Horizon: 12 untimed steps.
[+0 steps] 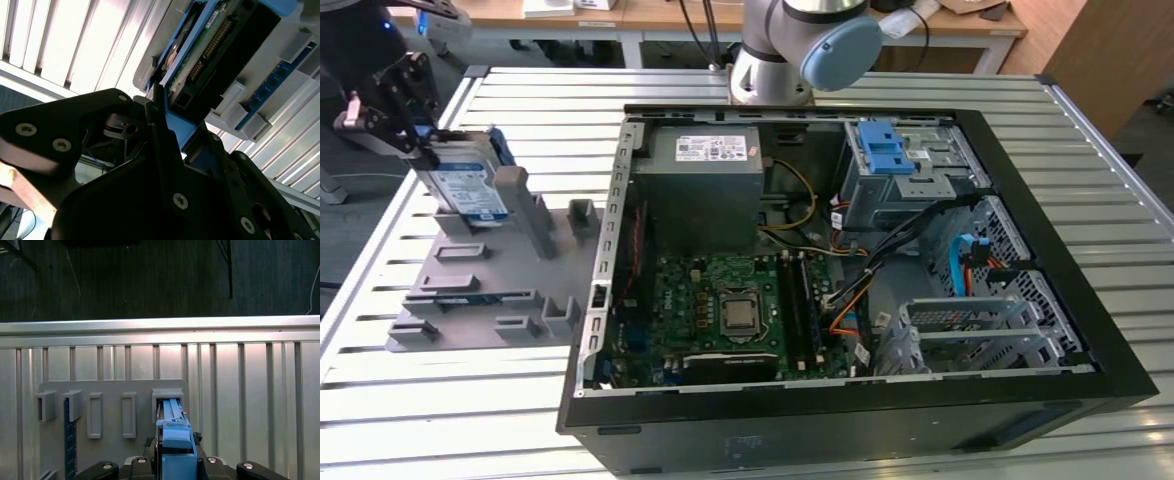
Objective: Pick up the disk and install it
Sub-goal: 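Pick up the disk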
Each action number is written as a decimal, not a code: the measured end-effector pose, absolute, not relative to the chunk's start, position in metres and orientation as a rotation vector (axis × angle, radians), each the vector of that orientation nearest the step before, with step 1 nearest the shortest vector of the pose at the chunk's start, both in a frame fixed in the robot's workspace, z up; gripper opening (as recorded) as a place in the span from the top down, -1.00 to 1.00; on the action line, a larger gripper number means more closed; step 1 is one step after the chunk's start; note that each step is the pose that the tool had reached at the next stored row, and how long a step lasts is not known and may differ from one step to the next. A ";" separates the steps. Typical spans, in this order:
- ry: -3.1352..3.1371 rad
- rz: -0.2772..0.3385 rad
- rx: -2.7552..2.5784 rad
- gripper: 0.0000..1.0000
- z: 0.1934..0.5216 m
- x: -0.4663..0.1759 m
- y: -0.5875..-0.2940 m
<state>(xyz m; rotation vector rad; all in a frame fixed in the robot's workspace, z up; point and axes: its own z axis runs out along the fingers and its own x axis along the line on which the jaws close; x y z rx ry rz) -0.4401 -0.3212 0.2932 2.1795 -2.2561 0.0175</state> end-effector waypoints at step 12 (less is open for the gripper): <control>-2.256 0.017 2.180 0.27 0.306 -0.440 -0.321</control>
